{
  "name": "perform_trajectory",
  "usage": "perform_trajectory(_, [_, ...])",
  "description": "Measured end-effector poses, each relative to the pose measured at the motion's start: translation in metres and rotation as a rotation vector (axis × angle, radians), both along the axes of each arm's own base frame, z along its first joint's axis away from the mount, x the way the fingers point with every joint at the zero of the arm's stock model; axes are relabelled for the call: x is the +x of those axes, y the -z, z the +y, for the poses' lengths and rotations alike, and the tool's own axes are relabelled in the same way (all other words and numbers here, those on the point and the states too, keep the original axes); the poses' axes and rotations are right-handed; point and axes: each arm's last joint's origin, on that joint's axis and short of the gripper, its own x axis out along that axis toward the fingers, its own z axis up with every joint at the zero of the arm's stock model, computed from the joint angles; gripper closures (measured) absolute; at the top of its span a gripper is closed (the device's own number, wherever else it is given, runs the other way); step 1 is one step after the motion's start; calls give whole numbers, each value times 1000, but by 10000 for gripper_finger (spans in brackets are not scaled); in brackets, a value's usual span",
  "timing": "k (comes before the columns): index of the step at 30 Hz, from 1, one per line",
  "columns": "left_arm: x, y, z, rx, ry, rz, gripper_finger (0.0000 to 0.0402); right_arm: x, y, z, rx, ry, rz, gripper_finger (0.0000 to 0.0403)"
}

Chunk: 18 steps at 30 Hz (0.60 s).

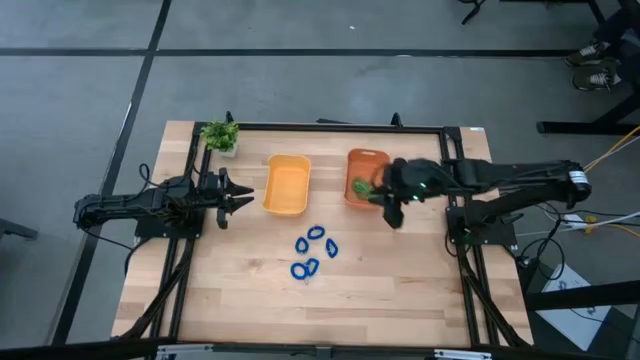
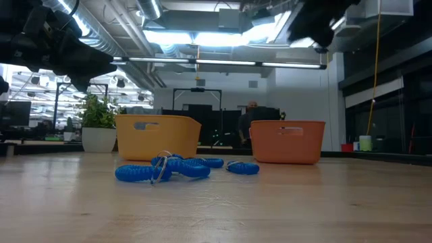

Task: Sort spring keychains
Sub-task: Adjust the yellow bin

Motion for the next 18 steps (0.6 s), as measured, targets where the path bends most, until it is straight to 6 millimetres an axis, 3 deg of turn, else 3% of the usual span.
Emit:
perform_trajectory(4, [0,0,0,0,0,0,279,-17,-11,24,-41,-135,-67,320])
perform_trajectory(9, [0,0,0,0,0,0,279,-40,-6,46,-69,-214,-146,355])
perform_trajectory(18, [0,0,0,0,0,0,279,-74,7,62,-191,-402,-331,399])
